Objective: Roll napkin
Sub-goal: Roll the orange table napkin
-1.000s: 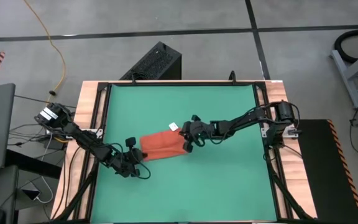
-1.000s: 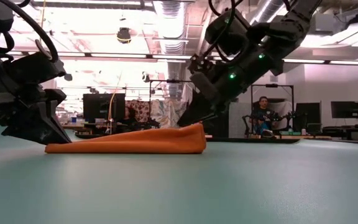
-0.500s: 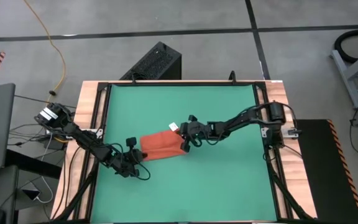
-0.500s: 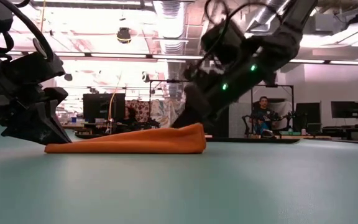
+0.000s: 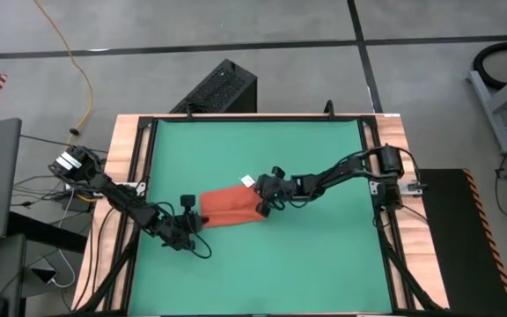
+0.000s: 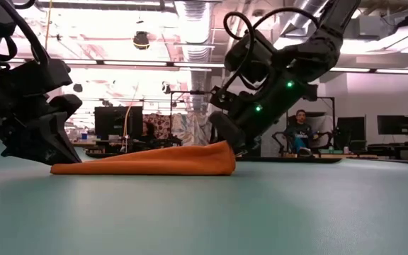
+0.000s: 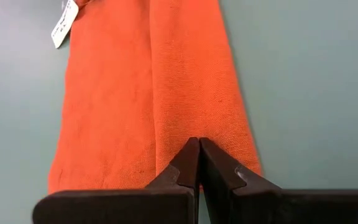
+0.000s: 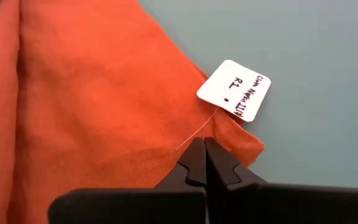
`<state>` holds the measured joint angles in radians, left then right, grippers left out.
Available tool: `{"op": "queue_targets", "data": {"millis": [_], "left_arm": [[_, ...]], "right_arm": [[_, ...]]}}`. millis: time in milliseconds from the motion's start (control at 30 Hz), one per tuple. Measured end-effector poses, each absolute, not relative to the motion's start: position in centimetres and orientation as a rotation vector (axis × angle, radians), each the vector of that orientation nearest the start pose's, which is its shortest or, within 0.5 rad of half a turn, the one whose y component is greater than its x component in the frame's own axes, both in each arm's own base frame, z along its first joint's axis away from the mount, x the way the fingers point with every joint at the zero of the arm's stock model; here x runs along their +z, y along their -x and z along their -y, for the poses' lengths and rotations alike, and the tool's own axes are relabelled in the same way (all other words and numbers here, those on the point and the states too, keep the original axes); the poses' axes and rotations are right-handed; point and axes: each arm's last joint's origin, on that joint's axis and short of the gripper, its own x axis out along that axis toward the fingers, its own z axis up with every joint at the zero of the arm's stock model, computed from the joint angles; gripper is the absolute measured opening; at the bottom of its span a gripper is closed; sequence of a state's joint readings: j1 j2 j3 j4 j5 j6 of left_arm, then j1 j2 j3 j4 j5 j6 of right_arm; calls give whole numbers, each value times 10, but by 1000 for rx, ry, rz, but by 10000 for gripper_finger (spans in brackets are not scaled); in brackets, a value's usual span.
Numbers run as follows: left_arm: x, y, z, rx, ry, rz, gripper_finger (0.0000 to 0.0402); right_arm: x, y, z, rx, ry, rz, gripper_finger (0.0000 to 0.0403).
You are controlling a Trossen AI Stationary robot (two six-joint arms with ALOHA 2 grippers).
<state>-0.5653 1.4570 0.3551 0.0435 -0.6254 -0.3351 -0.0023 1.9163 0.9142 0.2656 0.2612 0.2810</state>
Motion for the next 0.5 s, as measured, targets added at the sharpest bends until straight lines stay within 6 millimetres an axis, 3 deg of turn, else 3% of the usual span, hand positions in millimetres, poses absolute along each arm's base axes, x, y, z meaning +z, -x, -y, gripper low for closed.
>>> {"op": "queue_targets", "data": {"millis": [300,500], "left_arm": [[95,-182,84,173,-366,-864,0],[96,-186,81,169,-373,-858,0]], "right_arm": [[105,-350,-32,-472,-211,-775,7],[106,-345,-51,-519,-183,-740,9]]}}
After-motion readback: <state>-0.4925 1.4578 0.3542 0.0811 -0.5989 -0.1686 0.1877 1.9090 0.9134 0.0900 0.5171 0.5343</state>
